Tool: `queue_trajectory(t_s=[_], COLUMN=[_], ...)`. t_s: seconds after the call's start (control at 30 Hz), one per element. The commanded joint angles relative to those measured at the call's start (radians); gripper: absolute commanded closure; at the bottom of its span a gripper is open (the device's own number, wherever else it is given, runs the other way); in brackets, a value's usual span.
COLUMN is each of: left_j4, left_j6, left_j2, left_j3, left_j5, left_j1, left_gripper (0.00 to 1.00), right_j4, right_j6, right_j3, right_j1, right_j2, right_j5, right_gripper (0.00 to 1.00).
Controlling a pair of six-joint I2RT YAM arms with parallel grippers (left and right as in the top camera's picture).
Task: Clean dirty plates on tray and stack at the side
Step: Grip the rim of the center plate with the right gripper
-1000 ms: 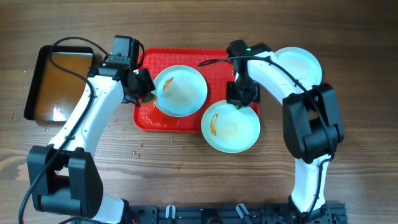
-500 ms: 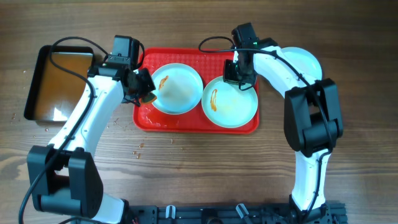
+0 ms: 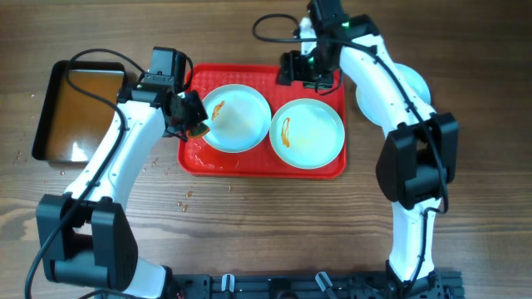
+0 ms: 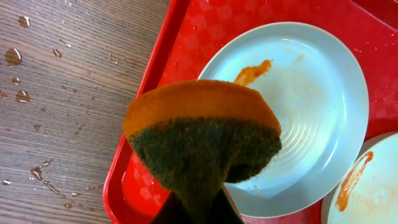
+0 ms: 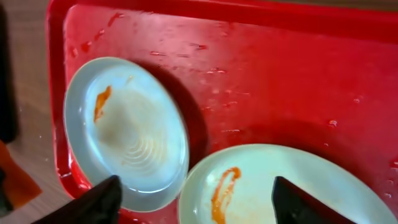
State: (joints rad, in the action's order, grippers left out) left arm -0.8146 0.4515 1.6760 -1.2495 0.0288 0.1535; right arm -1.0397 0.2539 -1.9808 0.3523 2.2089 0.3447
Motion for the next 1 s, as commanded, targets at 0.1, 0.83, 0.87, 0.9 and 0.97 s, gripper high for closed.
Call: queue_trajectory(t_s=[0.1, 0.83, 0.87, 0.9, 0.97], left_j4=[0.002, -0.01, -0.01, -0.01, -0.01], left_j6=[0.01, 0.002, 0.001, 0.001, 0.001], left_j2=[-0.006, -0.006, -0.006, -0.006, -0.006], left_j3=[0.006, 0.006, 0.006, 0.006, 0.006], left_j5=[0.005, 0.005, 0.005, 0.005, 0.005], left_j1=[-0.011, -0.011, -0.012, -0.011, -0.011], left_gripper=[0.96, 0.96, 0.96, 0.96, 0.96], right_j4=[0.148, 0.187, 0.186, 0.187, 0.19], right_j6=[0.035, -0.036, -0.05, -0.074, -0.137], right_j3=[0.011, 0.013, 0.013, 0.013, 0.013], right_j1=[0.146, 0.216, 0.219, 0.222, 0.223], right_j2=[0.093, 0.209, 0.21, 0.216, 0.233], right_j5=[-0.224, -0.232, -0.229, -0.216, -0.151], right_gripper=[0.12, 0.86, 0.88, 0.9, 0.91])
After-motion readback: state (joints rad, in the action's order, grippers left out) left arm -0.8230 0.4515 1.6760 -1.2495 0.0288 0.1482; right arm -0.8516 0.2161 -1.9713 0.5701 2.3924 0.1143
